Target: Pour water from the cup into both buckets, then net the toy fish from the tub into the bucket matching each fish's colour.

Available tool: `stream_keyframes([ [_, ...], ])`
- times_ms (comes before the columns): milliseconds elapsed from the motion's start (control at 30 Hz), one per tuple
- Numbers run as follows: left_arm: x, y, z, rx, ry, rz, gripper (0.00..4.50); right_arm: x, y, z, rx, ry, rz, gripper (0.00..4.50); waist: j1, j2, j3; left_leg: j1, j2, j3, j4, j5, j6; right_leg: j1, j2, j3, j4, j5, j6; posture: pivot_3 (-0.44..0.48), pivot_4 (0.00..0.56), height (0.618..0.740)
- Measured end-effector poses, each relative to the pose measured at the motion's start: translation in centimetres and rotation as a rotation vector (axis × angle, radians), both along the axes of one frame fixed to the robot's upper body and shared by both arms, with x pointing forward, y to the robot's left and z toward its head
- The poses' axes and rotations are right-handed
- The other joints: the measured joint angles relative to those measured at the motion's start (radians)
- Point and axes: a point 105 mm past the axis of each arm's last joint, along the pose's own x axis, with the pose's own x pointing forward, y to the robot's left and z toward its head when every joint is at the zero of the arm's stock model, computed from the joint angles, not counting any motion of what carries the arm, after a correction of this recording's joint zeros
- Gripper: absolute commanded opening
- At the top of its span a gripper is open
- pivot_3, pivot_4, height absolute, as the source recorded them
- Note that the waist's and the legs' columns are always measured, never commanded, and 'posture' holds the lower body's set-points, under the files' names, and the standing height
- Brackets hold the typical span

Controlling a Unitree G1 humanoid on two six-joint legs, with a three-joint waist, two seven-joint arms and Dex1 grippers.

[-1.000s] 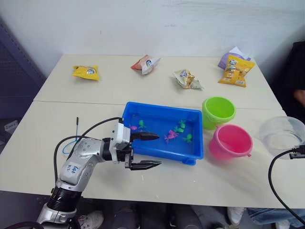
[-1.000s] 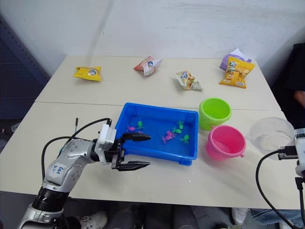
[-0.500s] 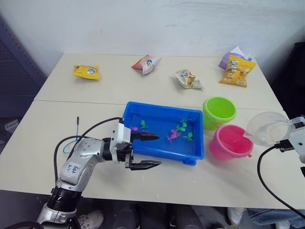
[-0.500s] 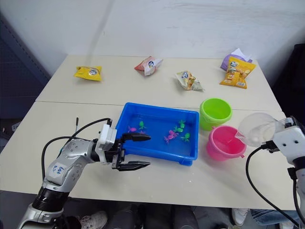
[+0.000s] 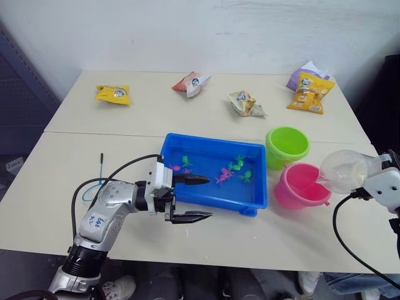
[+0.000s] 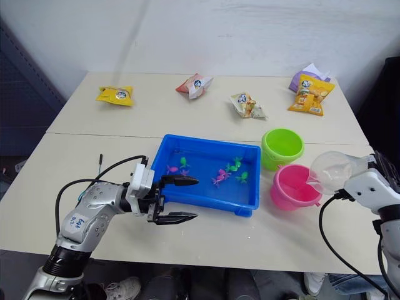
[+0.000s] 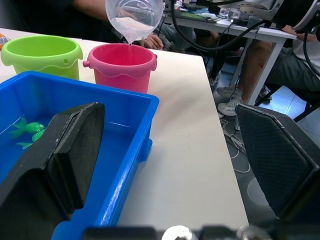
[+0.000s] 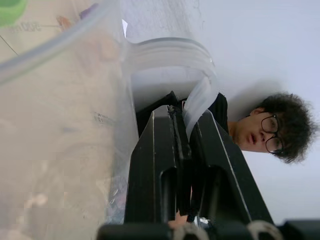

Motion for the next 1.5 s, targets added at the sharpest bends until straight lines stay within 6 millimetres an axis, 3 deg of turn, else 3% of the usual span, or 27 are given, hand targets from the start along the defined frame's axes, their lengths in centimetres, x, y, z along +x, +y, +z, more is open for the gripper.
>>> stream_keyframes([
  [767,0.1,-0.7,0.3,-0.046,-0.011,0.008,4.50,1.2,1.0,2.4,-0.178,-0.042,0.026,0.06,0.000,0.000,0.000,0.000,0.000,0.000,0.001,0.001,0.000,0.000,0.000,0.000,0.000,0.000,0.000,0.000,0.150,0.738],
  [1233,0.2,-0.4,0.4,-0.043,-0.021,0.016,4.50,1.3,0.6,1.8,-0.171,-0.029,0.024,0.06,0.000,0.000,0.000,0.000,0.000,0.000,0.001,0.001,0.000,0.000,0.000,0.000,0.000,0.000,0.000,0.000,0.150,0.738],
  [1500,0.3,-0.4,0.4,-0.041,-0.026,0.022,4.50,1.3,0.0,-0.5,0.150,-0.034,0.008,0.06,-0.001,0.000,0.000,0.000,0.000,0.000,0.001,0.001,0.000,0.000,0.000,0.000,0.001,0.000,0.000,0.000,0.150,0.738],
])
